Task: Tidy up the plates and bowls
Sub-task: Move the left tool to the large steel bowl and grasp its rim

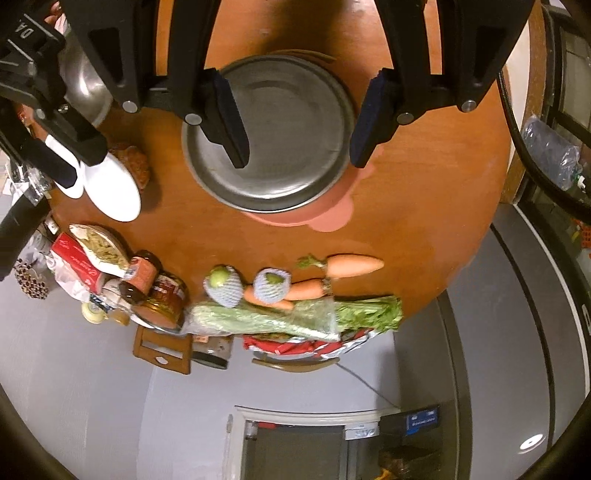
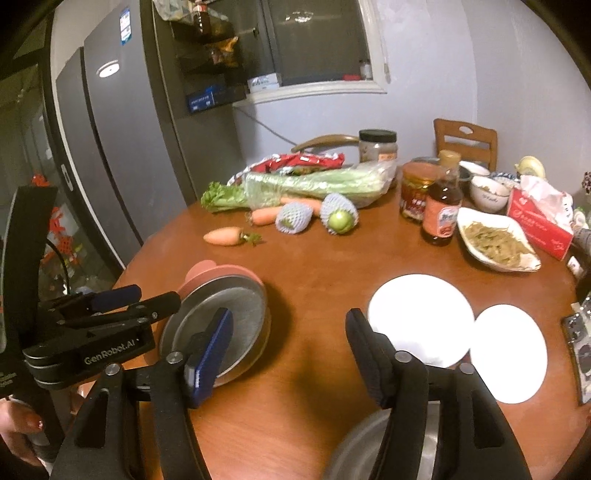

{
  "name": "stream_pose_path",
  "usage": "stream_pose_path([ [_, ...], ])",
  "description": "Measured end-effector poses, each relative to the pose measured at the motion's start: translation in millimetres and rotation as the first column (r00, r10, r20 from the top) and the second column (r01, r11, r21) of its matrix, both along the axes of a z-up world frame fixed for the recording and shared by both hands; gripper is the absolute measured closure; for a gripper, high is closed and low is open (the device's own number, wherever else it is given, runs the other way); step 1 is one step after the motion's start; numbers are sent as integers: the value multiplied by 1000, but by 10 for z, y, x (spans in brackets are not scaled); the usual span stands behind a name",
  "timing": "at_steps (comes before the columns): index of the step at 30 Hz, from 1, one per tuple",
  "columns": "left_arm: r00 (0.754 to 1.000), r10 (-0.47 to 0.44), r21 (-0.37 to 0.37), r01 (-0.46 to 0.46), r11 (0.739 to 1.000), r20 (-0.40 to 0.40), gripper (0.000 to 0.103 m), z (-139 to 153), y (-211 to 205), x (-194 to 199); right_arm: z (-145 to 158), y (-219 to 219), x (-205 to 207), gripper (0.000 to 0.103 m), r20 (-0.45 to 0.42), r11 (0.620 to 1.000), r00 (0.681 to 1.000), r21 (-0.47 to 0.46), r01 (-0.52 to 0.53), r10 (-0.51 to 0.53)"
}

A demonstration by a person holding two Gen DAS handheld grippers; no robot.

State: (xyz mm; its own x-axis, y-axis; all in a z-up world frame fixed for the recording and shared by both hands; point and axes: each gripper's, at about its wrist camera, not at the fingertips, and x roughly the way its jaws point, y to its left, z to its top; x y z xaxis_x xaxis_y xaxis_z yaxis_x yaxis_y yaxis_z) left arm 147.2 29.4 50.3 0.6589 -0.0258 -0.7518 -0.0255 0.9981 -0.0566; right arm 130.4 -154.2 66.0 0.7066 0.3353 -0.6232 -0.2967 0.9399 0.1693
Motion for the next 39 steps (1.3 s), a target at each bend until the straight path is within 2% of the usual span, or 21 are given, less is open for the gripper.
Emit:
stream_pose_path([
  [18, 996, -67, -20, 68, 997, 51, 46, 157, -730, -119, 286, -873, -292, 32, 93, 997, 993, 35, 69, -72],
  [31, 986, -152, -51, 156, 986, 75, 46, 174, -1251, -364, 219, -1453, -596, 32, 90, 989, 985, 22, 147, -149],
  [39, 981, -178, -59, 183, 981, 79, 46, 125, -1421, -571, 80, -1605, -836, 32, 75, 989, 987, 4, 145, -145],
])
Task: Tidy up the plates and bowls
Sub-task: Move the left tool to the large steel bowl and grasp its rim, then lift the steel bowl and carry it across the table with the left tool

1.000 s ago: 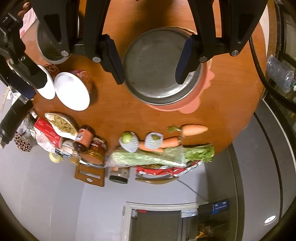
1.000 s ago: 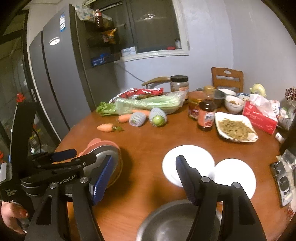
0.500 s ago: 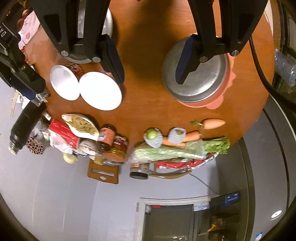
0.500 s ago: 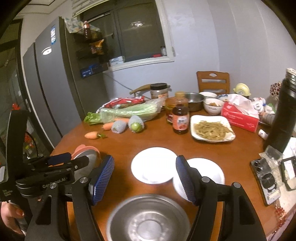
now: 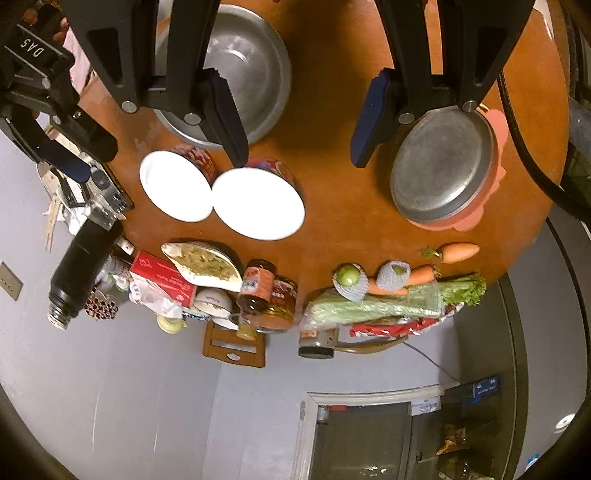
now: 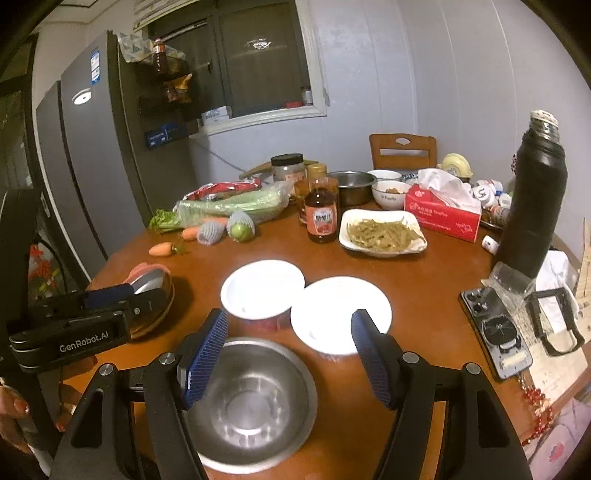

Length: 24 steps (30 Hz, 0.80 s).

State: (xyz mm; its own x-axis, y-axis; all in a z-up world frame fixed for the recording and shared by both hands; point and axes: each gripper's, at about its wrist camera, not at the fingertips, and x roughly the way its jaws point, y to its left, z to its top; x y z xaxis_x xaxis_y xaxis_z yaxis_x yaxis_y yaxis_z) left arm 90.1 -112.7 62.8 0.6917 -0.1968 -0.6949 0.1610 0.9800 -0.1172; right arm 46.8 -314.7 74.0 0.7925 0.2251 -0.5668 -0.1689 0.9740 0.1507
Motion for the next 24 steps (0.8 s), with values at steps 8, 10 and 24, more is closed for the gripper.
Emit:
stream_pose_path([
  [8, 998, -42, 35, 44, 998, -46, 46, -218, -161, -150, -218, -48, -131, 32, -49, 1000, 999, 3, -14, 15],
  [10, 997, -48, 29, 50, 998, -62, 46, -287, -171, -161, -278, -56, -166, 32, -60, 1000, 998, 2, -15, 15],
  [24, 993, -53, 55, 59, 997, -105, 46, -651, -221, -155, -773, -12, -72, 32, -141, 999, 989, -11, -38, 36],
])
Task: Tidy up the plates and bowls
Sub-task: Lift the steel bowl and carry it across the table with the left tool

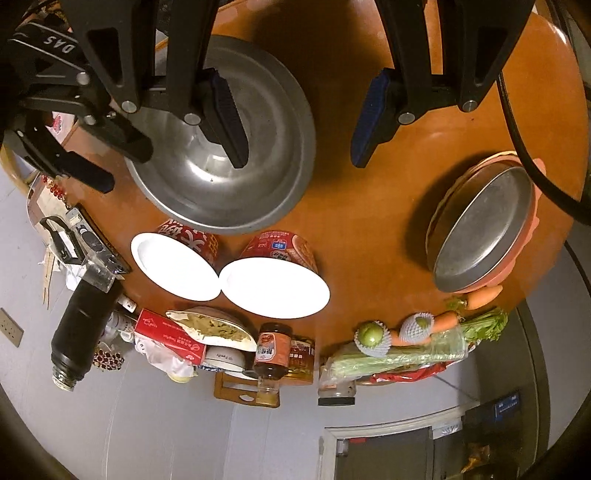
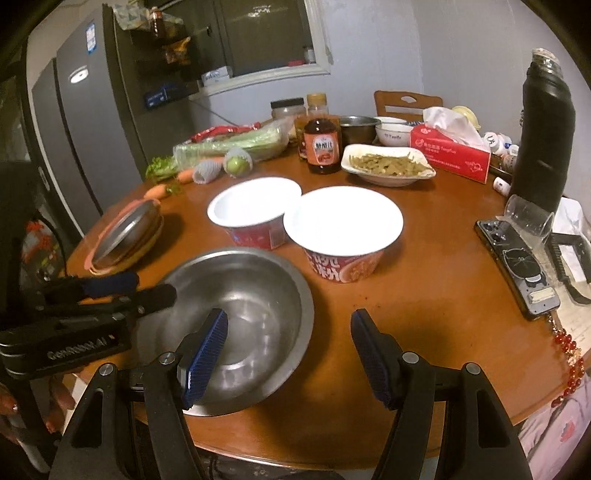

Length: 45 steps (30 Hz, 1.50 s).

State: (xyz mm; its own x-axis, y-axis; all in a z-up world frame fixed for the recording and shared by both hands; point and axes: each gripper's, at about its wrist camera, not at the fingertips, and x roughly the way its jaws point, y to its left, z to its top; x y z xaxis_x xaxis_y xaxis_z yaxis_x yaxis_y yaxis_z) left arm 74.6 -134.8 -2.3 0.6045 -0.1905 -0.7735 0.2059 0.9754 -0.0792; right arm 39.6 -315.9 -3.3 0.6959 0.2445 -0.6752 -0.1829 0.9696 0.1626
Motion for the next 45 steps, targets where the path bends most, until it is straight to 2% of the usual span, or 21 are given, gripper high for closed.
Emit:
stream_pose_path([
  [6, 999, 4, 7, -4, 1000, -33, 46, -133, -16, 72, -119, -2, 83, 33, -19, 1000, 1000, -3, 8, -8],
  [12, 998, -13, -5, 13, 1000, -68, 46, -247, -63, 119, -153, 19, 92, 45, -10, 1000, 1000, -22, 0, 0],
  [16, 995, -32, -48, 27, 998, -91, 46, -306, -67, 144, -159, 50, 86, 50, -7, 999, 1000, -25, -22, 22],
  [20, 995, -63, -77, 56, 995, -83, 51, -299, -97, 137, -139, 92, 75, 51, 1, 999, 999, -25, -39, 39],
  [25, 995, -58, -83, 50, 995, -85, 51, -298, -75, 131, -115, 152, 63, 52, 7, 998, 999, -38, -49, 49],
  [37, 997, -12, -57, 8, 998, -72, 51, -123, 162, 2, 61, 355, -35, 52, 45, 996, 996, -45, -80, 82],
  [45, 998, 4, -50, -8, 999, -65, 51, -79, 327, -54, 75, 535, -84, 52, 44, 991, 991, -56, -121, 124],
])
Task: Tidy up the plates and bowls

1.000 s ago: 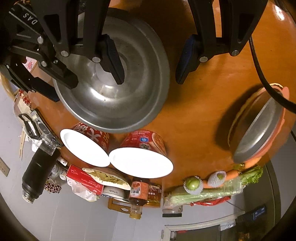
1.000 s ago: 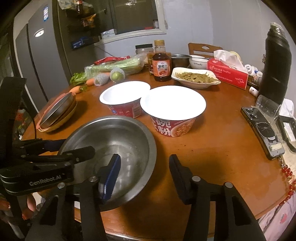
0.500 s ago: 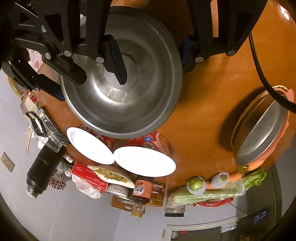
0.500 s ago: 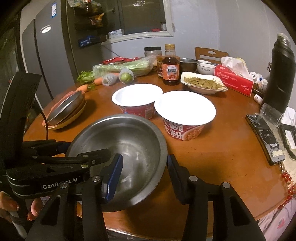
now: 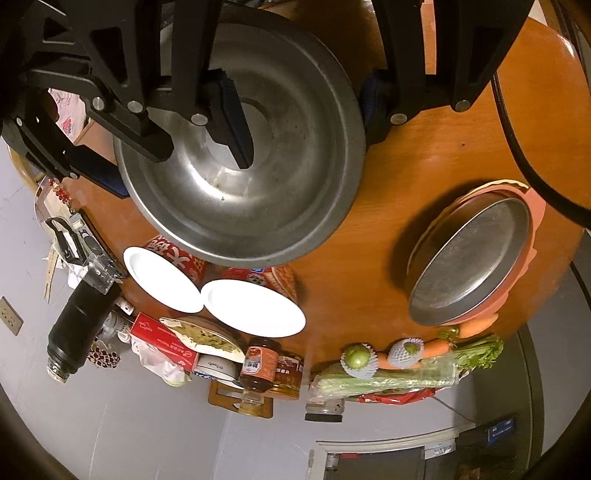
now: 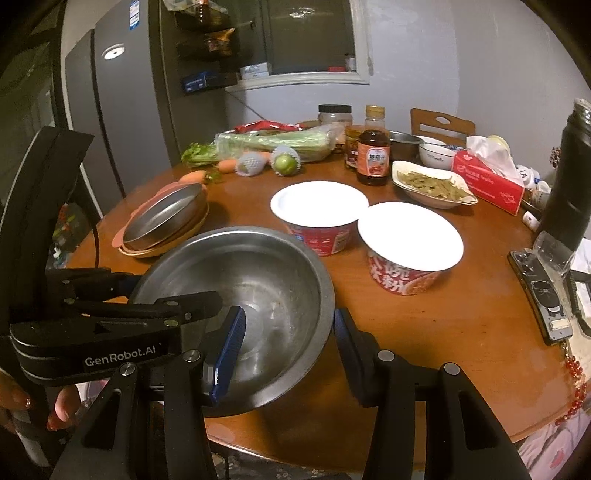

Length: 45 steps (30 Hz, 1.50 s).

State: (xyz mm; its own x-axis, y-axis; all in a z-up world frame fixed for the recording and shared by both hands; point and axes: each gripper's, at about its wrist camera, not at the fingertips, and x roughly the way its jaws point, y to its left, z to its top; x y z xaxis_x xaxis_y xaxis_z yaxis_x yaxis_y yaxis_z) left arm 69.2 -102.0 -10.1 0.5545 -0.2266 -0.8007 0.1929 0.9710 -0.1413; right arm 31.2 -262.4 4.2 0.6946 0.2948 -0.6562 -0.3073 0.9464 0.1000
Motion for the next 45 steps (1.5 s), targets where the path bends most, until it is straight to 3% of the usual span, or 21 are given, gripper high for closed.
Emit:
stream_pose_path([
  [15, 999, 13, 13, -13, 1000, -32, 51, -157, 45, 78, -79, 93, 41, 51, -23, 1000, 1000, -16, -11, 11],
  [45, 1000, 17, 14, -17, 1000, -26, 51, -190, 29, 103, -167, 62, 94, 50, -63, 1000, 998, 12, 6, -5],
])
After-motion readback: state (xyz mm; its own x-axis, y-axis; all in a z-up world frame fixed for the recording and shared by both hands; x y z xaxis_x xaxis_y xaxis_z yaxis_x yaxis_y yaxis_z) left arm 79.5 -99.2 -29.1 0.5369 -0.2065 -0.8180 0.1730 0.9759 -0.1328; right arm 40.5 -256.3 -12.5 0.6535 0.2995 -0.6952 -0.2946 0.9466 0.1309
